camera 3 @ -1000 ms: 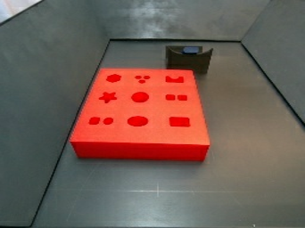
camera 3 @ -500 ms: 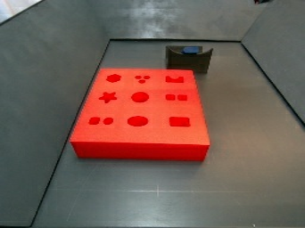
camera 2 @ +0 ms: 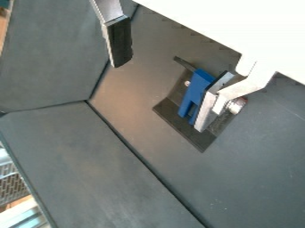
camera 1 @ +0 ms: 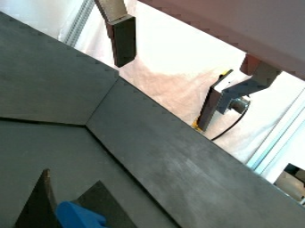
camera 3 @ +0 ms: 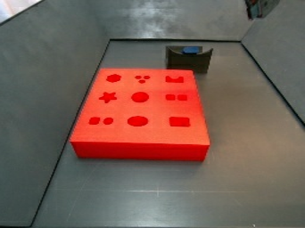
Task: Pick up the square-circle object. Move up. Rotate the square-circle object. Place the square-circle object on the fixture. Regrasp the square-circle object. Move to above the board. Insert the square-circle object.
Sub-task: Regrasp the square-circle object.
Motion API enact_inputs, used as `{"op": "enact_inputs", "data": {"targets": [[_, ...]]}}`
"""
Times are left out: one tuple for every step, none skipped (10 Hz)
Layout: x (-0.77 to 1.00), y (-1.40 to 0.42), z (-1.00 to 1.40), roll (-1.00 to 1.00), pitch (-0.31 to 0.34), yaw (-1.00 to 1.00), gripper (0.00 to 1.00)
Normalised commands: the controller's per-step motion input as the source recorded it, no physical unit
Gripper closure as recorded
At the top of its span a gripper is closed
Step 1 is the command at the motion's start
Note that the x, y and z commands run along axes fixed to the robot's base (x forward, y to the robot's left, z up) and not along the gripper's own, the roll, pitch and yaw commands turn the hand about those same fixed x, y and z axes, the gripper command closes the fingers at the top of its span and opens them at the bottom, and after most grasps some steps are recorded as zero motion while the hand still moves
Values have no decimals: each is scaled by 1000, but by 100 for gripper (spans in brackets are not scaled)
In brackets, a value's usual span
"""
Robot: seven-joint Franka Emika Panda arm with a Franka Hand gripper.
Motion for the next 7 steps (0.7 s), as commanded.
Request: {"op": "enact_inputs", "data": {"targets": [[32, 75, -1000, 216, 178, 156, 0], [49, 64, -1000, 187, 126, 186, 0], [59, 59, -1000, 153, 95, 195, 0], [71, 57, -1000, 128, 58, 198, 0], [83, 51, -1000, 114, 15, 190, 0], [96, 45, -1000, 103, -37, 170, 0], [105, 41, -1000, 96, -69, 147, 0]]}}
